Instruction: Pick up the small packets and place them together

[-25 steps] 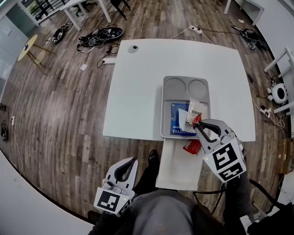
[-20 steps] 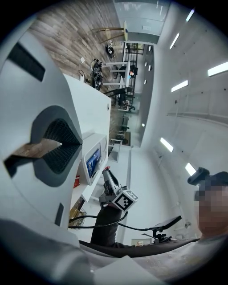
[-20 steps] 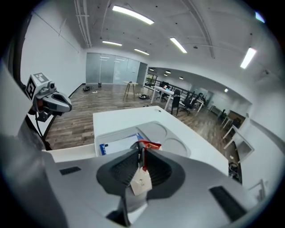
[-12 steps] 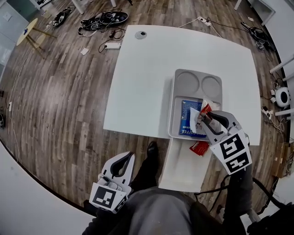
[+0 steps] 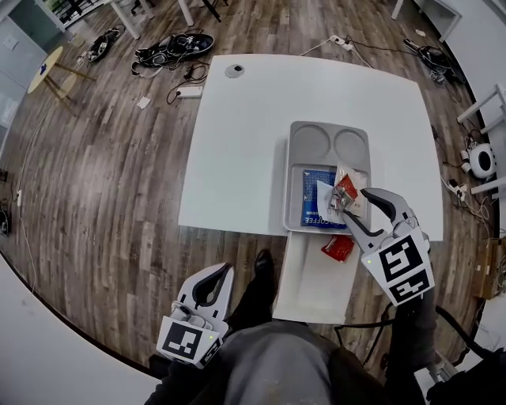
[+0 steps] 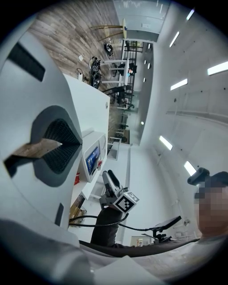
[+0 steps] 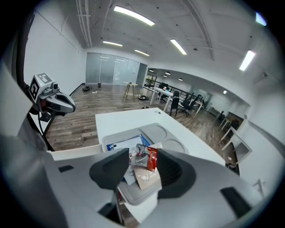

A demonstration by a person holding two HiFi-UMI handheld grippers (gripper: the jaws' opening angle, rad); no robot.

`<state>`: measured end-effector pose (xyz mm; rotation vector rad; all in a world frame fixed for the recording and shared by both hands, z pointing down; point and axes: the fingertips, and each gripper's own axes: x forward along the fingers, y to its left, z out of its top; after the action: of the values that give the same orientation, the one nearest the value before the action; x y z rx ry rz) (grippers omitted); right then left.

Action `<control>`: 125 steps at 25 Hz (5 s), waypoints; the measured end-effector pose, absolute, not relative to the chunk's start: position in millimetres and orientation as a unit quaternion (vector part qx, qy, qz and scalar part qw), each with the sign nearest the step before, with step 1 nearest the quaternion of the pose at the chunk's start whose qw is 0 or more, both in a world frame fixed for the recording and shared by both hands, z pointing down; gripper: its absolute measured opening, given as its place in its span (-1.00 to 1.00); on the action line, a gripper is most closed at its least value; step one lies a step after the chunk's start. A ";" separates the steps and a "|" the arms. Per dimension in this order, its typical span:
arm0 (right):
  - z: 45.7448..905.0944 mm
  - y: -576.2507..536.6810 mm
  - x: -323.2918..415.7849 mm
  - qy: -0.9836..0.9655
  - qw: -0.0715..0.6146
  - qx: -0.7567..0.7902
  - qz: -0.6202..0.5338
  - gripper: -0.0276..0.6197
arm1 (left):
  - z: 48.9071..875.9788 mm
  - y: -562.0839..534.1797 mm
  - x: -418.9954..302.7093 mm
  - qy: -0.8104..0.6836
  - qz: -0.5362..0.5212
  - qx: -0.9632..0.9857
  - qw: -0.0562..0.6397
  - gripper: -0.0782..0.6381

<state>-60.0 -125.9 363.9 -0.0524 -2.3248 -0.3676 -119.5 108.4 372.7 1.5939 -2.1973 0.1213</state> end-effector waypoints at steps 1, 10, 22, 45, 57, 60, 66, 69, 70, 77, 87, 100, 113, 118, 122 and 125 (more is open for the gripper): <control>361.7 -124.4 -56.0 -0.912 0.382 -0.018 -0.146 -0.33 | 371.2 108.1 -116.2 -0.789 0.044 0.576 0.208 -0.79; 371.5 -89.5 -16.8 -0.907 0.394 -0.040 -0.139 -0.33 | 364.4 105.5 -89.8 -0.778 0.045 0.595 0.195 -0.79; 451.5 -48.1 10.1 -0.845 0.502 -0.098 -0.155 -0.33 | 370.3 107.6 -89.4 -0.772 0.047 0.600 0.206 -0.79; 488.3 -56.3 -8.1 -0.810 0.544 -0.090 -0.201 -0.59 | 387.0 103.9 -118.0 -0.775 0.052 0.587 0.230 -0.79; 485.2 -53.7 -6.7 -0.809 0.541 -0.106 -0.205 -0.90 | 387.1 105.4 -119.6 -0.779 0.052 0.581 0.229 -0.79; 480.2 -45.7 -6.9 -0.813 0.532 -0.117 -0.207 -0.90 | 386.8 106.9 -119.5 -0.780 0.051 0.579 0.231 -0.79; 486.0 -66.2 -2.9 -0.764 0.561 -0.078 -0.309 -0.90 | 384.7 107.1 -118.3 -0.780 0.050 0.580 0.230 -0.79; 495.5 -58.1 1.7 -0.751 0.575 -0.098 -0.310 -0.90 | 384.3 107.6 -120.1 -0.781 0.050 0.579 0.228 -0.79; 496.7 -52.3 2.3 -0.752 0.574 -0.109 -0.305 -0.90 | 384.3 107.6 -120.4 -0.782 0.050 0.578 0.228 -0.79; 490.1 -36.5 -1.6 -0.779 0.550 -0.126 -0.272 -0.90 | 384.7 105.3 -118.5 -0.780 0.049 0.581 0.228 -0.79; 503.9 -79.1 11.7 -0.692 0.617 -0.084 -0.366 -0.90 | 387.0 106.1 -119.7 -0.782 0.050 0.578 0.229 -0.79; 487.6 -45.5 -2.8 -0.780 0.561 -0.133 -0.243 -0.53 | 386.8 105.9 -119.7 -0.781 0.047 0.579 0.229 -0.79; 495.8 -48.9 -7.0 -0.760 0.578 -0.137 -0.265 -0.84 | 386.1 111.6 -131.4 -0.786 0.046 0.571 0.232 -0.79; 493.4 -53.5 -10.8 -0.767 0.569 -0.125 -0.269 -0.84 | 387.0 111.9 -130.0 -0.785 0.049 0.571 0.234 -0.79; 477.8 -48.2 -13.2 -0.795 0.541 -0.118 -0.247 -0.84 | 385.4 106.5 -124.8 -0.783 0.050 0.577 0.227 -0.79; 454.9 -43.9 -13.1 -0.820 0.512 -0.115 -0.228 -0.84 | 380.7 102.1 -117.0 -0.781 0.050 0.583 0.220 -0.79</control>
<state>-13.1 -43.9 454.9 -0.2768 -1.9727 -0.5473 -117.0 102.1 380.7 1.6118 -2.1589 0.1385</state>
